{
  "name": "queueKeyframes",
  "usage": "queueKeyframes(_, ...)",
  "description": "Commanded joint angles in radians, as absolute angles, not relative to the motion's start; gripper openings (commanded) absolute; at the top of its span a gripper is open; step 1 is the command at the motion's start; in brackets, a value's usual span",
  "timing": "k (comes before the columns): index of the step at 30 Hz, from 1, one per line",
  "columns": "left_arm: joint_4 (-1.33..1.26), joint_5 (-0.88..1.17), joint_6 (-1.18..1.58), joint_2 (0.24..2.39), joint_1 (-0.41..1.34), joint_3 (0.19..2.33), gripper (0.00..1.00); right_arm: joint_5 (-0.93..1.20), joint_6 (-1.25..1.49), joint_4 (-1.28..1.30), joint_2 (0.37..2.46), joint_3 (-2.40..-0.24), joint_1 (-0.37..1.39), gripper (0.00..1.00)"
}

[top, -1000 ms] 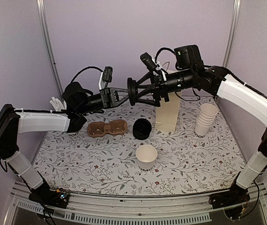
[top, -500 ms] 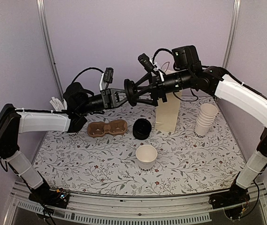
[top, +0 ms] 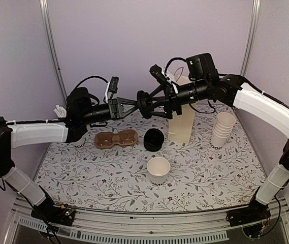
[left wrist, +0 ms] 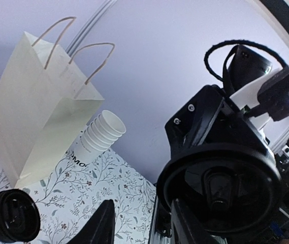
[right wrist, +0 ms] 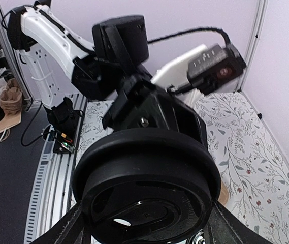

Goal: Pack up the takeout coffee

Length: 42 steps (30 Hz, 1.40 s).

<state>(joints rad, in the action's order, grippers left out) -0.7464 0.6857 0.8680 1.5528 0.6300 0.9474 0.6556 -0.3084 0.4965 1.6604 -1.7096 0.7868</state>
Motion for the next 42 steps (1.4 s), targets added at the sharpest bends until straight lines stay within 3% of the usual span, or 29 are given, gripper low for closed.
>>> queueKeyframes(1,-0.385,0.541,0.648,1.421,0.607,0.956,0.41,0.533,-0.461,0.561,1.595,-1.631,0.772,0.71)
queueKeyframes(7,-0.092,0.358,0.461,1.342,0.559,0.996,0.5,0.465,-0.714,0.708,1.552,-1.557,0.773,0.71)
queueKeyframes(13,0.023,0.374,0.386,1.423,0.5,1.102,0.51,0.477,-0.871,0.948,1.624,-1.636,0.801,0.71)
queueKeyframes(27,-0.022,0.392,0.39,1.327,0.446,0.997,0.48,0.256,-0.943,1.167,1.838,-1.764,0.976,0.7)
queueKeyframes(42,-0.011,0.402,0.388,1.263,0.445,0.994,0.49,0.134,-0.898,1.353,2.013,-1.934,1.031,0.7)
